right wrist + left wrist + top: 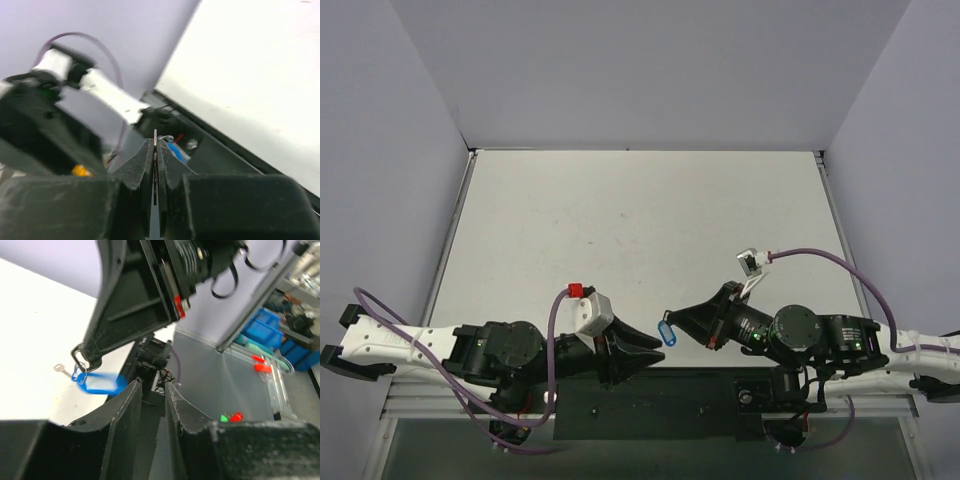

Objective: Remove the keys from the keyring

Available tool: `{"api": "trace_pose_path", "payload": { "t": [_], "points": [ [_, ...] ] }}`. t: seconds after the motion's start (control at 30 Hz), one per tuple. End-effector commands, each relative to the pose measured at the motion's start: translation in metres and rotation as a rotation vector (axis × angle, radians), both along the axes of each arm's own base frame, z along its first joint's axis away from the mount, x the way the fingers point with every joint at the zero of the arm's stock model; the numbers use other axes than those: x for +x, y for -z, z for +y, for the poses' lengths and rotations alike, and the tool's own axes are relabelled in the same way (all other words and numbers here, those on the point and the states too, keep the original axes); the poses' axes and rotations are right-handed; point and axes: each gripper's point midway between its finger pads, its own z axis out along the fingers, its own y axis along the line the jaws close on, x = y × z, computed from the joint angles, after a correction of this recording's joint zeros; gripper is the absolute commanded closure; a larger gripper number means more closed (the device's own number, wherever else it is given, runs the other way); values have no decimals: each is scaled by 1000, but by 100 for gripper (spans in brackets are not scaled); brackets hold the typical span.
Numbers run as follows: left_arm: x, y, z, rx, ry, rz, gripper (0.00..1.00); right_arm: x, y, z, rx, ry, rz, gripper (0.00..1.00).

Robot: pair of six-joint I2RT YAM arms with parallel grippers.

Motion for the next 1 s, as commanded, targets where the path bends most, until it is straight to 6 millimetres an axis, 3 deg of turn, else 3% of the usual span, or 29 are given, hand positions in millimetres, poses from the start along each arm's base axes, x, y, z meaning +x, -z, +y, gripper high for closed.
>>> {"api": "trace_pose_path", "payload": {
  "t": [0.0,0.13,0.27,0.47,0.6,0.7,0.77,0.8,0.83,0.87,0.9,0.97],
  "points": [
    [34,7,20,-4,-207,91,65,47,56,-35,-84,343,85,100],
    [47,46,28,87,-311,158,65,63,103,-53,-147,460,124,100],
    [60,92,43,173,-447,257,65,68,145,-58,-184,488,197,100],
    [84,149,82,225,-673,370,64,72,190,-50,-280,461,261,100],
    [93,176,107,202,-784,471,62,80,217,-41,-338,443,305,100],
    [93,186,112,200,-790,495,61,87,236,-26,-347,412,350,99],
    [92,191,112,211,-787,496,60,92,254,-23,-400,403,388,87],
    [92,192,111,216,-788,494,58,93,261,-15,-419,378,395,71],
    [91,195,110,234,-791,481,57,97,259,-10,-418,375,392,63],
    [91,195,108,244,-787,473,53,96,269,-8,-463,360,400,50],
    [90,198,105,266,-788,455,50,98,266,-3,-467,353,396,38],
    [89,200,100,324,-788,406,44,100,271,1,-509,343,391,30]
  ]
}}
